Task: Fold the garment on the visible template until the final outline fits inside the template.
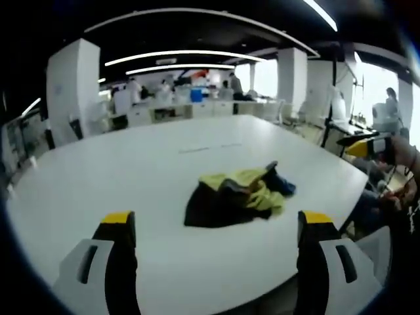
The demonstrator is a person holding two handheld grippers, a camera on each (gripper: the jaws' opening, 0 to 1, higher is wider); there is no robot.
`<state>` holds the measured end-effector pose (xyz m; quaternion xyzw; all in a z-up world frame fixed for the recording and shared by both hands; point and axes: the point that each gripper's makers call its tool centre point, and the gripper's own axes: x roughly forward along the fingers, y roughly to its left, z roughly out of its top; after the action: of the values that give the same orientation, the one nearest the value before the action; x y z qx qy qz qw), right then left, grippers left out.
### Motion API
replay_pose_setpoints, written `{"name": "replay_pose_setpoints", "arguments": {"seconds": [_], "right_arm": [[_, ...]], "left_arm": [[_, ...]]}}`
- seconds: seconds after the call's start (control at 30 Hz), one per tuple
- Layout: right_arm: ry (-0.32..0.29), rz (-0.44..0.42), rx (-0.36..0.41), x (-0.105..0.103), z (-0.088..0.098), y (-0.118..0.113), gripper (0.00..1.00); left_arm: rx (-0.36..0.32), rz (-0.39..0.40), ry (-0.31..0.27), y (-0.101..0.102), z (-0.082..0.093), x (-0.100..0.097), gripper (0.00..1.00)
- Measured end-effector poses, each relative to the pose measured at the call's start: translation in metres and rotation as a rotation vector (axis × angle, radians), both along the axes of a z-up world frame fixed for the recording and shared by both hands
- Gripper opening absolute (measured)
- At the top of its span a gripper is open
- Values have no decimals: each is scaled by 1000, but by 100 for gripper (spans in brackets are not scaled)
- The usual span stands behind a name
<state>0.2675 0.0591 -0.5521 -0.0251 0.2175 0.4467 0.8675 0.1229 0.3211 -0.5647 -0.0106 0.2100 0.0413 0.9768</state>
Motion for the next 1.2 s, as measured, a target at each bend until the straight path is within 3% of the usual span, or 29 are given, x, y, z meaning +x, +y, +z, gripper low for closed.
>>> {"name": "replay_pose_setpoints", "arguments": {"seconds": [0.6,1.2], "right_arm": [[-11,10,-28,-10,-15,-4,100],[5,10,-9,-7,-25,8,96]], "left_arm": [[31,-13,-20,1,5,-1,98],[25,-14,-30,10,-6,3,86]]}}
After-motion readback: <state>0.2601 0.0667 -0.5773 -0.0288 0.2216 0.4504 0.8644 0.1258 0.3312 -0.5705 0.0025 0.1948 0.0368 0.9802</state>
